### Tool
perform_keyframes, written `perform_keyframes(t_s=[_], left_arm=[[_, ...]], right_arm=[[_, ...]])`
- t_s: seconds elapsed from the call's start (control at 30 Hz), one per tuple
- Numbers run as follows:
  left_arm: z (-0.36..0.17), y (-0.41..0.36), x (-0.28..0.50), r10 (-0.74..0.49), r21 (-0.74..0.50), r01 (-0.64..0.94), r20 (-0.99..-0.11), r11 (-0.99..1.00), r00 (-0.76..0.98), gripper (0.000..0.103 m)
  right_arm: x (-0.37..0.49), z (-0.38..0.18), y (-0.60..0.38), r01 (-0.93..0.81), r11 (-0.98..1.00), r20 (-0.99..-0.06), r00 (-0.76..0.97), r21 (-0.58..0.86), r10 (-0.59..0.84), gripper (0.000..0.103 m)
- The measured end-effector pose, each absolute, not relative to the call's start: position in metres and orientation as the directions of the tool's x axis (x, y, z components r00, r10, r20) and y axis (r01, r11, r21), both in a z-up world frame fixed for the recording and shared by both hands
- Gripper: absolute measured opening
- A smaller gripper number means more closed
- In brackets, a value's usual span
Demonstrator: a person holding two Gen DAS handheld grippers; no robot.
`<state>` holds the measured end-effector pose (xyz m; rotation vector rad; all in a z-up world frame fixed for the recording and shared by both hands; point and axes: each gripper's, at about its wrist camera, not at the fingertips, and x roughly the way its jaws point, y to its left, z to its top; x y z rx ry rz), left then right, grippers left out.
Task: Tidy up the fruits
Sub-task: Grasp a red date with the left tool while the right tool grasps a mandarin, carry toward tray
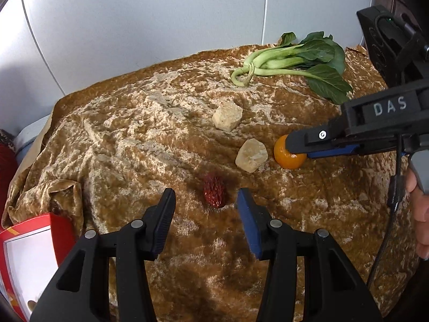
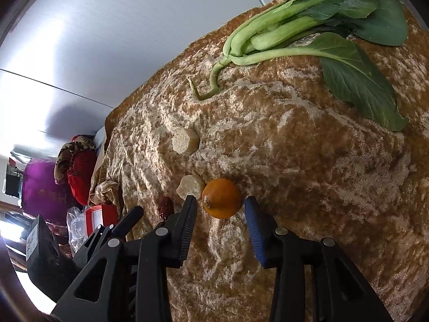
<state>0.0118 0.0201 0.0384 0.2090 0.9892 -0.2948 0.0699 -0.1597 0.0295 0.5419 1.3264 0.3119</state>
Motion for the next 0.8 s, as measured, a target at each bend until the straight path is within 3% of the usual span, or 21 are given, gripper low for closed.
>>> perform_keyframes(t_s=[0.33, 0.37, 0.43, 0.6, 0.8], left_arm=[[0.020, 0.015, 0.026, -0.192, -0.006, 0.372, -0.864, 0.928, 0.465, 0.046], [0.021, 0.016, 0.027, -0.203, -0.020, 0.369, -0.862, 0.929, 0.464, 0.045], [0.020, 0.017, 0.029, -0.218, -0.044, 0.362, -0.863, 0.931, 0.456, 0.032], [0.021, 0.014, 0.027, -0.203, -0.013, 0.383, -0.866, 0.923, 0.458, 0.019], [0.031, 0.021, 0.018, -0.209, -0.015, 0.386, -0.859, 0.923, 0.467, 0.017]], right_arm=[[0.079, 0.015, -0.153, 0.094, 0.834, -0.829, 0.214, 0.544, 0.517, 0.040], [0.080, 0.014, -0.153, 0.092, 0.833, -0.828, 0.213, 0.546, 0.519, 0.039], [0.080, 0.014, -0.152, 0.083, 0.835, -0.829, 0.210, 0.544, 0.519, 0.037], [0.079, 0.012, -0.154, 0.088, 0.824, -0.819, 0.211, 0.559, 0.533, 0.033], [0.072, 0.019, -0.156, 0.097, 0.816, -0.813, 0.213, 0.570, 0.542, 0.033]])
